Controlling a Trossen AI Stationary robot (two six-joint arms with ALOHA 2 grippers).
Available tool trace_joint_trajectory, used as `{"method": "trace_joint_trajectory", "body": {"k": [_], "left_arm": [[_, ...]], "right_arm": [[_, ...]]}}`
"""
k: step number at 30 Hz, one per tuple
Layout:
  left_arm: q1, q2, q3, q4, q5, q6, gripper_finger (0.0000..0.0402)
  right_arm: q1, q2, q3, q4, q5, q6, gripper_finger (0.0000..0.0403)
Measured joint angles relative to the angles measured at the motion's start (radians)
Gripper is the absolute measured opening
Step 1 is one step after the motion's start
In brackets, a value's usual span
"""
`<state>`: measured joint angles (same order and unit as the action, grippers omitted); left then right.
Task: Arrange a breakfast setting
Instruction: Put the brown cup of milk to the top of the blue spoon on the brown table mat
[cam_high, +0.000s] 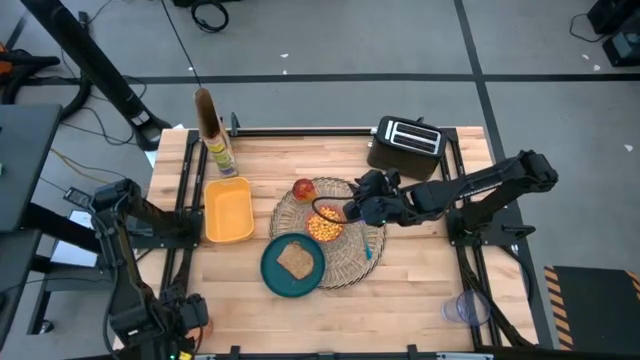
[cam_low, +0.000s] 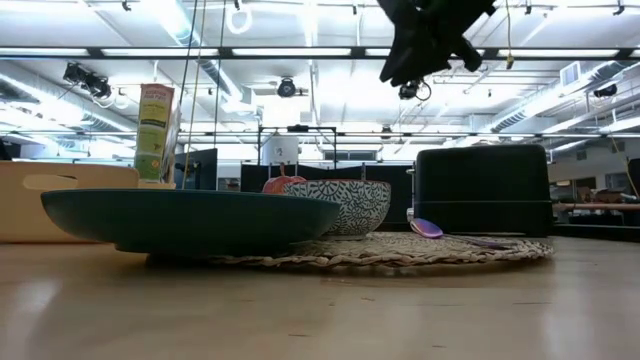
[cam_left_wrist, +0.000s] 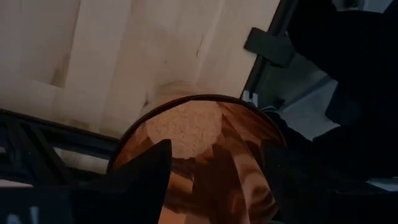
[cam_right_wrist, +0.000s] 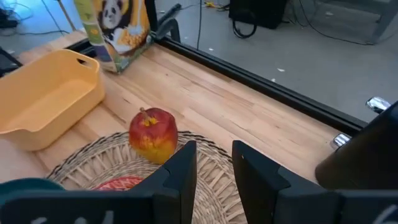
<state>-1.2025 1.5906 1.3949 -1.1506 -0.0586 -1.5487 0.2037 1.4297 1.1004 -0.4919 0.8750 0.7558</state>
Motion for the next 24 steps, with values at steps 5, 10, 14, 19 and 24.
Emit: {"method": "trace_joint_trajectory", "body": {"k": [5, 10, 14, 19, 24], "left_arm": [[0.0, -0.001, 0.0, -0.059, -0.016, -0.011, 0.0253], [0.0, -0.039, 0.0, -0.105, 0.002, -0.012, 0.0253], [-0.001, -0.107, 0.0, -0.098, 0.003, -0.037, 0.0253], [-0.013, -0.139, 0.0, -0.056, -0.042, -0.059, 0.0253], [-0.015, -0.076, 0.0, 0.018, -0.074, 0.022, 0.0253]], "right_arm": [[0.02, -0.01, 0.0, 0.001, 0.004, 0.0, 0.011], [0.046, -0.01, 0.0, 0.004, 0.004, 0.003, 0.011], [0.064, -0.01, 0.0, 0.006, 0.004, 0.003, 0.0109], [0.077, -0.01, 0.0, 0.006, 0.004, 0.008, 0.0109], [0.085, -0.01, 0.0, 0.006, 0.004, 0.01, 0.0109]]}}
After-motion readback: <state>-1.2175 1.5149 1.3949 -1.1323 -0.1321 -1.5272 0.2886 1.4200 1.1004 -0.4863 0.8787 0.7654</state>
